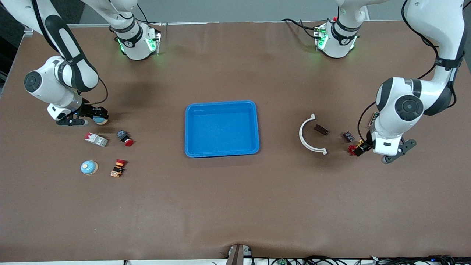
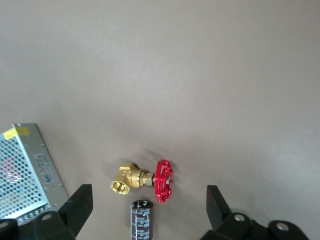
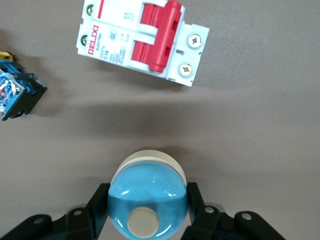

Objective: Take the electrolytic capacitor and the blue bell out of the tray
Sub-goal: 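Open the left gripper off the capacitor while the right gripper lowers the bell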

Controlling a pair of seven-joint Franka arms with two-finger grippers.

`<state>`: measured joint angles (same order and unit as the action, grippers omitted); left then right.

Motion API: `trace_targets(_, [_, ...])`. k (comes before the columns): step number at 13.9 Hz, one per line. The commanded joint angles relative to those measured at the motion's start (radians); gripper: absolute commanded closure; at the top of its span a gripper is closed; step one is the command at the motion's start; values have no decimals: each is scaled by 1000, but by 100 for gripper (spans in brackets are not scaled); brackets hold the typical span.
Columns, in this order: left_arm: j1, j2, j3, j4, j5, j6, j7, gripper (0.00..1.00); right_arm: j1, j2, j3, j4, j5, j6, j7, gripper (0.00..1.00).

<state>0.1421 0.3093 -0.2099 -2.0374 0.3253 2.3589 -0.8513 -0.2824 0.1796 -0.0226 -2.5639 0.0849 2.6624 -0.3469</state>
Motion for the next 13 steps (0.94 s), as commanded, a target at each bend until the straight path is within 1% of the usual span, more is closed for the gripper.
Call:
trace_targets(1, [7,16,-22,107,1,-101,6,0,-20,24,16,-7,4,40,-15,100])
trace_targets(4, [1,19,-32,163,-8,-136,38,0,-21,43,16,-7,4,62,-15,100])
trace_targets(7, [5,19,-42,232,-77,-202,125,0,-20,46,20,-9,6,62,-14,100])
trace_targets(9, [1,21,-42,278,-81,-245,138,0,-17,46,20,-9,7,62,-14,100])
trace_targets(11, [-3,25,-42,316,-83,-257,156,0,-14,46,21,-10,7,62,-14,100])
trace_targets(13, [-3,28,-42,335,-83,-265,211,0,-12,46,21,-10,15,62,-14,100])
